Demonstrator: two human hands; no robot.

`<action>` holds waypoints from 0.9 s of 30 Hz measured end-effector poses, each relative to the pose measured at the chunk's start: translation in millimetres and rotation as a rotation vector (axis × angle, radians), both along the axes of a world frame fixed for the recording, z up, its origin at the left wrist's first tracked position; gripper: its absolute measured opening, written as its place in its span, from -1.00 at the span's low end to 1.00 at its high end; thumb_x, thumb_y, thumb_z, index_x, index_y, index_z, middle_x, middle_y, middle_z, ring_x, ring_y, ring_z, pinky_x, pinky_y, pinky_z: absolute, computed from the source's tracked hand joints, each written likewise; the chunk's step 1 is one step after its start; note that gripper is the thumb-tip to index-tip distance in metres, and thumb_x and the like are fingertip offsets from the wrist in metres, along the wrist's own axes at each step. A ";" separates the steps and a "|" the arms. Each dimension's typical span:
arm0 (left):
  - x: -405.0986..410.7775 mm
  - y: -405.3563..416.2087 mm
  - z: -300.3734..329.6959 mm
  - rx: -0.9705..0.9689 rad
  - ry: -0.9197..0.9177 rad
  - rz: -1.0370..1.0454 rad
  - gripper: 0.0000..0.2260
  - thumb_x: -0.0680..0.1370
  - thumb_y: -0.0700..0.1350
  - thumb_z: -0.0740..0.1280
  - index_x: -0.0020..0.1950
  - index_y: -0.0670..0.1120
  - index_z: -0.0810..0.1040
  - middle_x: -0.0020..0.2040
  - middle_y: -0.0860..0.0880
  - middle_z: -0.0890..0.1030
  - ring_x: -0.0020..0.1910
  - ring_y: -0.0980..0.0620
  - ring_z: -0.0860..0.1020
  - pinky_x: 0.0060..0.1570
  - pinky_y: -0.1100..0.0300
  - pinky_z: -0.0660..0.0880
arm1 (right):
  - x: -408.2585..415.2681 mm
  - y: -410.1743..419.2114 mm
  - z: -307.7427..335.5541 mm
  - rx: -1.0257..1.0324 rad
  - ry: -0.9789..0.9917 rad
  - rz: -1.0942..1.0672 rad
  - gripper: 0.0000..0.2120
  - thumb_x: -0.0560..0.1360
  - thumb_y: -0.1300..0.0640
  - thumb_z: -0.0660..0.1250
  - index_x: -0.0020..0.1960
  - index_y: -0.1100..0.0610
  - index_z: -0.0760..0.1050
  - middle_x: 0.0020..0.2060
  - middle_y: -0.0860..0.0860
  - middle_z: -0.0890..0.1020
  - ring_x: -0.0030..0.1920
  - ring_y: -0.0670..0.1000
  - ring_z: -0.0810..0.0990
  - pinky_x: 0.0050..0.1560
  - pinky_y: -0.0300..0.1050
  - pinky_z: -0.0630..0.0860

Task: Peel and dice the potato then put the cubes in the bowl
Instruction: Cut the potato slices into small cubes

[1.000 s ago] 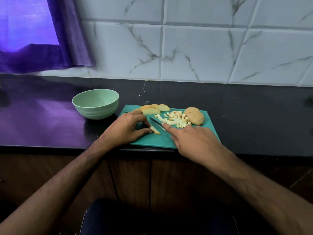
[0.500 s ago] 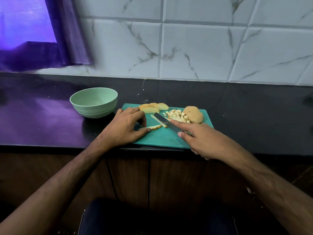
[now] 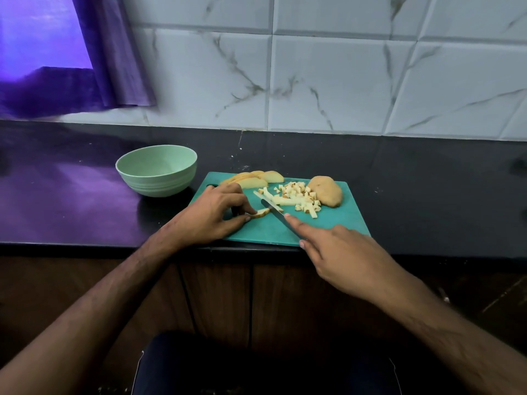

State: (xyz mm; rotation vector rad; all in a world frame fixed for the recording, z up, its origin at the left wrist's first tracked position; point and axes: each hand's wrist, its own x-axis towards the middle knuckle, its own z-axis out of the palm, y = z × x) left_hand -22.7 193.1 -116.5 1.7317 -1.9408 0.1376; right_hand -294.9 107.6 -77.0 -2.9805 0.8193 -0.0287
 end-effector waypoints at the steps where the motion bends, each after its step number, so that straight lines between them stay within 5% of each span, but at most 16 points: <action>1: 0.0 0.0 0.3 0.004 0.005 0.001 -0.80 0.57 0.13 0.32 0.07 0.10 0.67 -0.05 0.18 0.52 -0.02 0.15 0.55 -0.05 -0.12 0.51 | 2.1 -0.1 -0.9 -0.006 -0.006 -0.001 -0.49 0.73 -0.10 -0.05 0.62 -0.29 -0.14 -0.28 -0.13 0.35 -0.30 -0.12 0.34 -0.33 -0.17 0.28; 8: -2.7 1.6 4.2 -0.011 0.038 -0.015 -0.90 0.57 -0.02 0.44 0.04 0.02 0.68 -0.07 0.16 0.53 -0.04 0.14 0.56 -0.06 0.03 0.54 | 15.9 -16.0 6.0 0.021 -0.088 -0.031 -0.52 0.72 -0.10 0.00 0.61 -0.32 0.00 -0.28 -0.12 0.42 -0.31 -0.12 0.39 -0.29 -0.09 0.34; 19: -4.1 3.8 7.0 0.022 0.065 -0.015 -0.80 0.57 0.14 0.34 0.08 0.09 0.68 -0.07 0.20 0.51 -0.01 0.12 0.55 -0.03 -0.05 0.52 | 14.3 -1.2 -5.5 0.001 -0.045 -0.020 -0.49 0.73 -0.09 -0.03 0.62 -0.29 -0.11 -0.26 -0.10 0.40 -0.28 -0.11 0.39 -0.28 -0.13 0.34; 27: -5.1 4.8 7.3 0.029 0.051 -0.011 -0.76 0.57 0.15 0.31 0.09 0.07 0.65 -0.07 0.21 0.50 -0.01 0.12 0.54 -0.05 -0.04 0.52 | 18.6 -11.6 11.0 0.170 -0.107 -0.030 -0.54 0.73 -0.09 0.03 0.59 -0.34 0.06 -0.23 -0.12 0.51 -0.35 -0.12 0.48 -0.30 -0.11 0.47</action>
